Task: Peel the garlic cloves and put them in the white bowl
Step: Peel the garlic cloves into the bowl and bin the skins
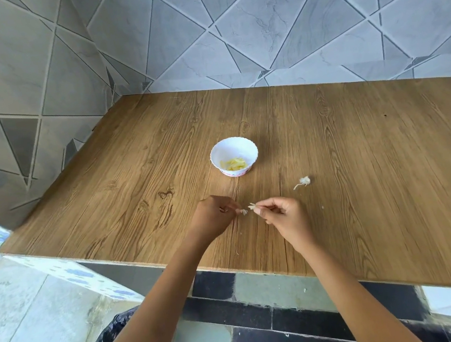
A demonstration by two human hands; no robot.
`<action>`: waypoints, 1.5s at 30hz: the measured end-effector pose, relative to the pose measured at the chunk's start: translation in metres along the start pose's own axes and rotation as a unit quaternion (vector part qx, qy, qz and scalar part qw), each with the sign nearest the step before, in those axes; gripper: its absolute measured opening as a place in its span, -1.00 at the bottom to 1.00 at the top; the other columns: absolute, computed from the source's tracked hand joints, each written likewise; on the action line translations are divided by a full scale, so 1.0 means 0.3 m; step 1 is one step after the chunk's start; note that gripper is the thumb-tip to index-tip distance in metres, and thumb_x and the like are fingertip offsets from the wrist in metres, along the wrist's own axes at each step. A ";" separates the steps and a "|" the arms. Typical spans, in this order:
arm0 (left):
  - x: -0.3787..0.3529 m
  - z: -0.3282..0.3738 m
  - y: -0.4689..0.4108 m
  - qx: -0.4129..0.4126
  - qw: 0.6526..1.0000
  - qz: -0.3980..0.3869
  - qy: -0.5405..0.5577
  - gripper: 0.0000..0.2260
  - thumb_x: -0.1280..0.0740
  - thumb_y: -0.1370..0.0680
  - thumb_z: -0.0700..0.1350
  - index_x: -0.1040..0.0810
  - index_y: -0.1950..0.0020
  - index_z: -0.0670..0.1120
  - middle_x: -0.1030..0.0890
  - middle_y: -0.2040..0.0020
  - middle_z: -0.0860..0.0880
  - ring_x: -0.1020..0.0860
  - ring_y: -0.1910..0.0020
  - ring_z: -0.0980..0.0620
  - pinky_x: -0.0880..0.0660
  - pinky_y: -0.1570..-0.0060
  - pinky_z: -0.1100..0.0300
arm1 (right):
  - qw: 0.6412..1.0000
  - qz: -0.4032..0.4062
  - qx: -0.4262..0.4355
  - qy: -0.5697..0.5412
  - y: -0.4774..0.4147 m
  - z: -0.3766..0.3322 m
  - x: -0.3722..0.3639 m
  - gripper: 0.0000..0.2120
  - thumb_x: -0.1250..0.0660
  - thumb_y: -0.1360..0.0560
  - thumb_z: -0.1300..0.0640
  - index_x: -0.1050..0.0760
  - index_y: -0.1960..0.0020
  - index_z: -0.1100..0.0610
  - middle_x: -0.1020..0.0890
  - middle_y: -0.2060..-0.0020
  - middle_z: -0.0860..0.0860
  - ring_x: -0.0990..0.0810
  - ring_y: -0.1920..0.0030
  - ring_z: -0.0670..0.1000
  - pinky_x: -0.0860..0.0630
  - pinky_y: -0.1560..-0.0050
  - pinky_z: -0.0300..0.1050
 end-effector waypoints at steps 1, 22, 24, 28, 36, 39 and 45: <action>-0.001 0.004 0.003 -0.003 1.000 -0.002 -0.020 -0.91 -0.38 -0.51 -0.12 -0.69 0.11 -0.04 -0.61 0.25 0.13 -0.49 0.28 0.25 -0.35 0.28 0.46 | 1.000 -0.003 -0.006 -0.015 0.002 -0.003 -0.001 -0.82 -0.45 -0.42 0.26 -0.63 0.13 -0.02 -0.67 0.27 -0.09 -0.59 0.30 -0.18 -0.55 0.22 -0.20; -0.005 0.038 0.010 -0.010 0.955 -0.149 0.256 -0.92 -0.33 -0.53 -0.30 -0.62 0.06 -0.18 -0.63 0.27 0.00 -0.57 0.26 0.14 -0.54 0.18 0.31 | 0.971 -0.111 -0.150 -0.147 0.008 -0.041 0.002 -0.88 -0.31 -0.52 0.31 -0.61 0.08 0.19 -0.67 0.28 0.05 -0.60 0.30 -0.10 -0.55 0.23 -0.28; -0.005 0.034 0.008 -0.014 0.954 -0.155 0.256 -0.91 -0.33 -0.53 -0.31 -0.61 0.04 -0.20 -0.63 0.25 -0.02 -0.58 0.25 0.13 -0.55 0.17 0.30 | 0.963 -0.125 -0.177 -0.162 0.009 -0.037 -0.002 -0.88 -0.30 -0.52 0.32 -0.61 0.10 0.23 -0.65 0.30 0.06 -0.58 0.32 -0.07 -0.55 0.25 -0.27; -0.004 0.036 0.007 -0.042 0.957 -0.145 0.247 -0.91 -0.32 -0.53 -0.34 -0.61 0.04 -0.23 -0.63 0.23 -0.04 -0.58 0.20 0.07 -0.55 0.13 0.26 | 0.944 -0.127 -0.228 -0.200 0.007 -0.037 -0.018 -0.85 -0.24 -0.54 0.34 -0.58 0.12 0.28 -0.61 0.34 0.07 -0.53 0.39 -0.08 -0.49 0.38 -0.30; 0.002 0.041 -0.001 -0.113 0.958 -0.098 0.246 -0.86 -0.34 -0.50 -0.37 -0.62 0.08 -0.17 -0.62 0.21 -0.16 -0.58 0.19 -0.06 -0.56 0.12 0.15 | 0.931 -0.086 -0.263 -0.236 0.011 -0.054 -0.031 -0.82 -0.24 -0.53 0.30 -0.57 0.19 0.25 -0.60 0.40 0.04 -0.49 0.46 -0.14 -0.41 0.46 -0.37; 0.000 0.040 -0.005 -0.122 0.956 -0.092 0.251 -0.89 -0.35 -0.50 -0.35 -0.62 0.08 -0.18 -0.61 0.23 -0.17 -0.57 0.21 -0.07 -0.54 0.13 0.09 | 0.931 -0.063 -0.256 -0.251 0.011 -0.055 -0.037 -0.83 -0.26 -0.52 0.31 -0.58 0.21 0.25 -0.61 0.40 0.04 -0.48 0.47 -0.15 -0.41 0.47 -0.37; -0.012 0.039 0.007 -0.135 0.943 -0.074 0.295 -0.94 -0.35 -0.51 -0.33 -0.59 0.05 -0.24 -0.62 0.21 -0.18 -0.54 0.22 -0.14 -0.50 0.13 0.03 | 0.877 -0.076 -0.313 -0.356 0.017 -0.049 -0.053 -0.85 -0.23 -0.54 0.27 -0.55 0.15 0.20 -0.59 0.41 0.00 -0.48 0.48 -0.16 -0.40 0.50 -0.39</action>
Point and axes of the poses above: each hand's wrist, its own y-axis away from the middle knuckle, its own x-axis out of the back of the hand, z = x × y, the point moved 3 cm from there along -y, towards the middle knuckle
